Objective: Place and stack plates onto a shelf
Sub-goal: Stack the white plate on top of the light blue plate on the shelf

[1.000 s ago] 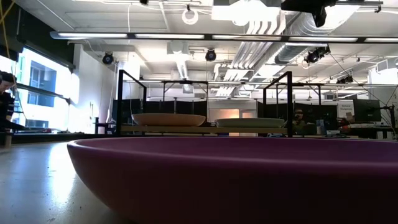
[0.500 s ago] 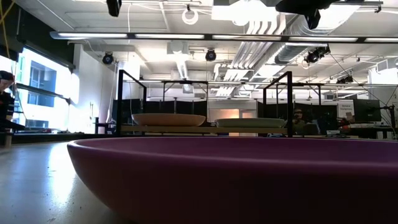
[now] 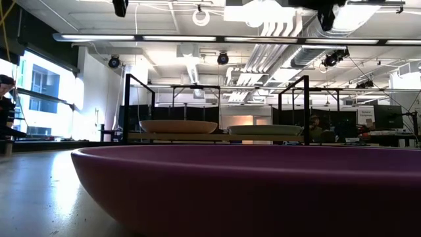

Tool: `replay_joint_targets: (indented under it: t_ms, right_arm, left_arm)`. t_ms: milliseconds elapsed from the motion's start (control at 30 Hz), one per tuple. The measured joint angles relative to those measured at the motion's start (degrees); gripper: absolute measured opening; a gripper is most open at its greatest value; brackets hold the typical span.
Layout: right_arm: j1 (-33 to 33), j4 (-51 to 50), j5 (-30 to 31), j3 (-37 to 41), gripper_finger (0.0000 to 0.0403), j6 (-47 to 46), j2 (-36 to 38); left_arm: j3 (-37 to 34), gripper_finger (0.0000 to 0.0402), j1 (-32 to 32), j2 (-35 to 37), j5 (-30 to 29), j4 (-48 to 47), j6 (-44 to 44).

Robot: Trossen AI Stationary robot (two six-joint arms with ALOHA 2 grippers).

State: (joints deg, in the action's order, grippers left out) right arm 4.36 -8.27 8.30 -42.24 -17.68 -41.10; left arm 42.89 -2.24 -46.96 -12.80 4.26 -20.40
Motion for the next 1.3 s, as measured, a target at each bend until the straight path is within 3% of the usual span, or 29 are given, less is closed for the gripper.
replay_joint_targets:
  t_ms: [167,433,567,900,1033,1300]
  right_arm:
    - [-5.0,7.7,-10.0,0.0,0.0,-6.4,-4.4]
    - [-16.2,6.4,-11.4,0.0,0.0,-17.8,-17.7]
    - [-19.2,4.4,-12.8,0.0,0.0,-28.9,-23.1]
    - [-18.0,1.4,-9.2,0.0,0.0004,-49.2,-36.9]
    - [-16.1,1.2,-7.8,0.0,0.004,-56.9,-42.3]
    - [-15.6,-0.8,-3.7,0.0,0.0166,-64.4,-49.2]
  left_arm:
    - [0.0,0.0,0.0,0.0,-1.0,-0.1,0.0]
    - [0.0,0.0,0.0,0.0,-1.3,-0.1,-0.5]
    - [0.0,0.0,0.0,0.0,-1.3,-0.2,-0.4]
    - [0.0,0.0,0.0,0.0,-3.0,-0.2,-0.4]
    - [0.0,0.0,0.0,0.0,-3.0,-0.2,-0.5]
    - [0.0,0.0,0.0,0.0,-2.9,-0.2,-0.5]
